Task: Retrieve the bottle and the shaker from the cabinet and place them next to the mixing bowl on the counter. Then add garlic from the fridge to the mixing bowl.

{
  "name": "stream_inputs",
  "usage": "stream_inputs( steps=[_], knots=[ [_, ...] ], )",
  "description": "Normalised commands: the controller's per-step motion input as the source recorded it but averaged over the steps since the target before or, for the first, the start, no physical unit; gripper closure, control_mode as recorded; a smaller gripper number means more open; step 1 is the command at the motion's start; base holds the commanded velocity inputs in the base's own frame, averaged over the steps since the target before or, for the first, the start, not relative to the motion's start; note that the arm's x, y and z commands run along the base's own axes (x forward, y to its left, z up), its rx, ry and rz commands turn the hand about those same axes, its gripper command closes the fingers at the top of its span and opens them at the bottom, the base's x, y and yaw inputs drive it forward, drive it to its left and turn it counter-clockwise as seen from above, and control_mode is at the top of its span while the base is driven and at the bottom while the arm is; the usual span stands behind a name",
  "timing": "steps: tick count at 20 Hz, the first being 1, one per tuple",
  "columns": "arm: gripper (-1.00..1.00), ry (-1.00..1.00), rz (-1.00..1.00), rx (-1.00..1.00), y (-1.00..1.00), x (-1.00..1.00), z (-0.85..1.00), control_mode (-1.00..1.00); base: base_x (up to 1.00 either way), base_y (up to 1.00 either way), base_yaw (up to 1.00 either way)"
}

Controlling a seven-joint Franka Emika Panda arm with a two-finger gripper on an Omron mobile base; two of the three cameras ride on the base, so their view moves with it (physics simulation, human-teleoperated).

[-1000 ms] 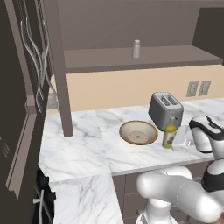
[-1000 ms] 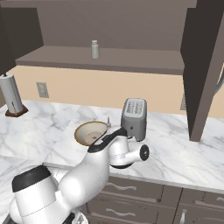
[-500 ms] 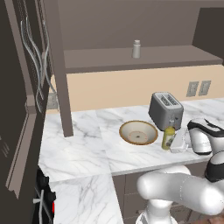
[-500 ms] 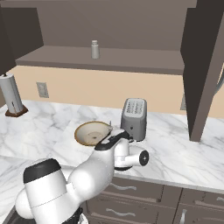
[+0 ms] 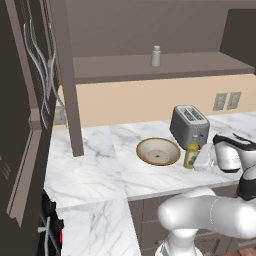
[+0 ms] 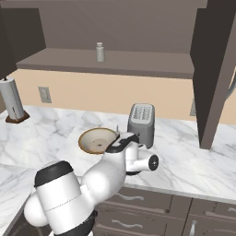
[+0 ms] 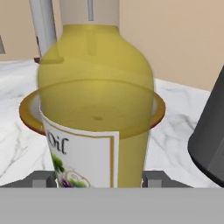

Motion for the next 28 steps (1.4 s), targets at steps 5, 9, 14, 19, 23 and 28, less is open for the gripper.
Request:
stream_inputs(
  steps=[5,9,14,19,23,28],
  knots=[
    [1.00,0.00,0.00,0.00,-0.05,0.03,-0.16,-1.00,0.00,0.00,0.00],
    [1.00,0.00,0.00,-0.01,-0.03,0.04,-0.19,-1.00,0.00,0.00,0.00],
    [1.00,-0.01,0.00,-0.01,-0.01,0.03,-0.10,-1.00,0.00,0.00,0.00],
    [-1.00,0.00,0.00,0.00,0.00,0.00,0.00,-1.00,0.00,0.00,0.00],
    [-1.00,0.00,0.00,0.00,0.00,0.00,0.00,-1.00,0.00,0.00,0.00],
    [-1.00,0.00,0.00,0.00,0.00,-0.01,0.00,-1.00,0.00,0.00,0.00]
  ],
)
